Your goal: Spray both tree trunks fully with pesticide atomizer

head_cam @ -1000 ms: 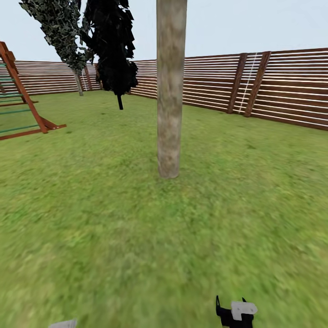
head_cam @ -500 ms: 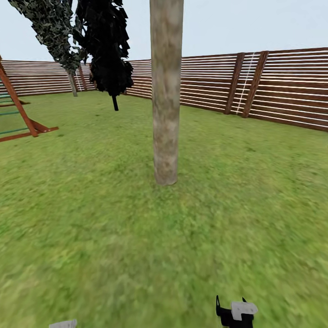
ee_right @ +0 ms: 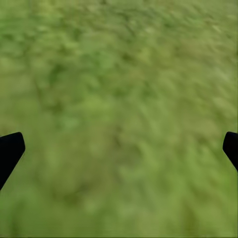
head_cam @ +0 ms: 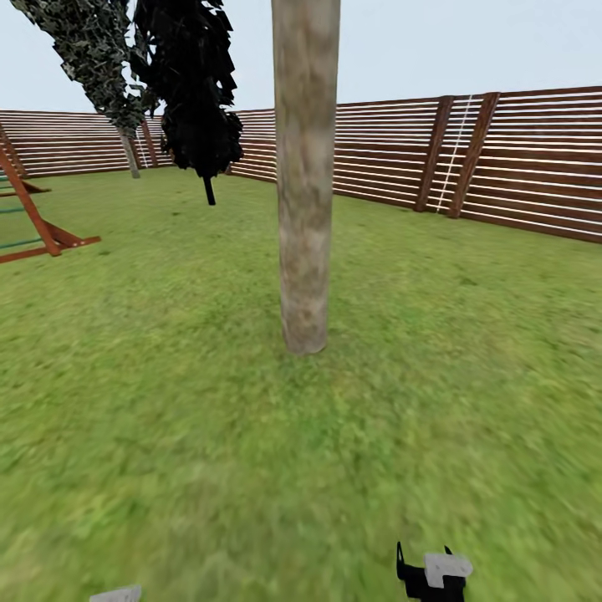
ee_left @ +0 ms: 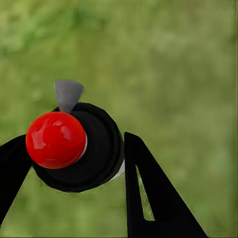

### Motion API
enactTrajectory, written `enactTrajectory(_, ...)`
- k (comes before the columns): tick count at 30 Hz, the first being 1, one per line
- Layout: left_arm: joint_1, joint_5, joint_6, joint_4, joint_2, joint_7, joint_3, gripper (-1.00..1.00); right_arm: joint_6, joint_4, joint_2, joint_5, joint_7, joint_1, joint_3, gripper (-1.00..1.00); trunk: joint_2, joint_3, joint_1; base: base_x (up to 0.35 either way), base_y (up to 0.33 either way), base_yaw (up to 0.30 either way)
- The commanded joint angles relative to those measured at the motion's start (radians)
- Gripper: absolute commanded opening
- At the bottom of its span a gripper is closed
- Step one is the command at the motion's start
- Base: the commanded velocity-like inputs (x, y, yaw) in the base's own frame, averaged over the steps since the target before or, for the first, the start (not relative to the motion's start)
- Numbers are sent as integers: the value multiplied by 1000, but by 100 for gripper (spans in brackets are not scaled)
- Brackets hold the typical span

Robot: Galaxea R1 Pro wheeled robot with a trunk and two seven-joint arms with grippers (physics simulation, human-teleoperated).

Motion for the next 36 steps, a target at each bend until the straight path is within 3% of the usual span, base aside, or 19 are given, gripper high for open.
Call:
enactTrajectory(1, 0, 0, 0, 0, 0, 0, 0, -100, 0, 1, 0, 0, 0, 0, 0, 100, 0, 0, 0, 339, 0, 0)
enactTrajectory(14, 0, 0, -1, 0, 0, 1, 0, -100, 0, 1, 0, 0, 0, 0, 0, 100, 0, 0, 0, 339, 0, -151)
enactTrajectory(36, 0, 1, -1, 0, 4, 0, 1, -100, 0, 1, 4, 0, -1, 0, 0, 100, 0, 0, 0, 339, 0, -3)
